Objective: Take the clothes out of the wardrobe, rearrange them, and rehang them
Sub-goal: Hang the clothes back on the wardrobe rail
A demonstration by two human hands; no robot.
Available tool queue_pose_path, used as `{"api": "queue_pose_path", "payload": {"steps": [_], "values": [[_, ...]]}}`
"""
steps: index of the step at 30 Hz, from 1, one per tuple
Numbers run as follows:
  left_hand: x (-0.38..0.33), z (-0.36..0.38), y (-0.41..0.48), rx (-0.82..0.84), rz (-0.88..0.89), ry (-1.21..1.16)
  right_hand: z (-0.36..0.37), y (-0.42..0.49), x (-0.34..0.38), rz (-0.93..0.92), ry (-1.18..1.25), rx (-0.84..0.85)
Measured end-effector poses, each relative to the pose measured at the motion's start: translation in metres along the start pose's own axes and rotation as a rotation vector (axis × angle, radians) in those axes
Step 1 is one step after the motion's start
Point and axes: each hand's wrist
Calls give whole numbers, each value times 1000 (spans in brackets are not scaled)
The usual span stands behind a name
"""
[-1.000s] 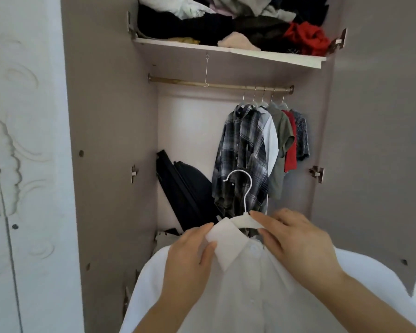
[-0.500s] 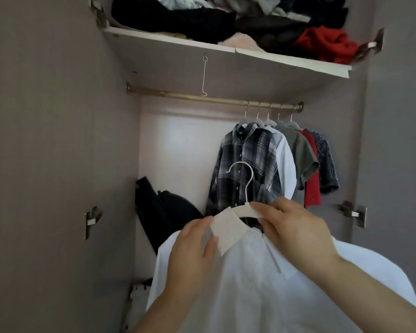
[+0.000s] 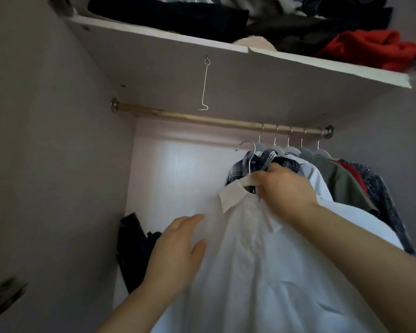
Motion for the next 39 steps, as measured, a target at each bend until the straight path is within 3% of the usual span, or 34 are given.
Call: {"api": "queue_pose_path", "payload": {"steps": [7,15,19,25,31,39], "values": [[39,32,96,-127,37,78,47,125,-29,53,-78,-43],[71,51,137,-166,142,144,85,215,-41,176,-45,-90],[98,60,139,-168,132,194,114,232,-38,214,-10,9],[114,69,132,-130,137,300,145,217,-21,194,-50,34],[103,59,113,-83,-11,248,145,179,6,81,-183,-20],[92,12,42,-8,-206,300,148,46,99,-202,77,132]]}}
Point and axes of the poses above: each hand's wrist, its own y-axis towards the middle knuckle, its own z-axis out of the palm, x = y × z, and after that the axes turned 8 degrees about -y, right-handed
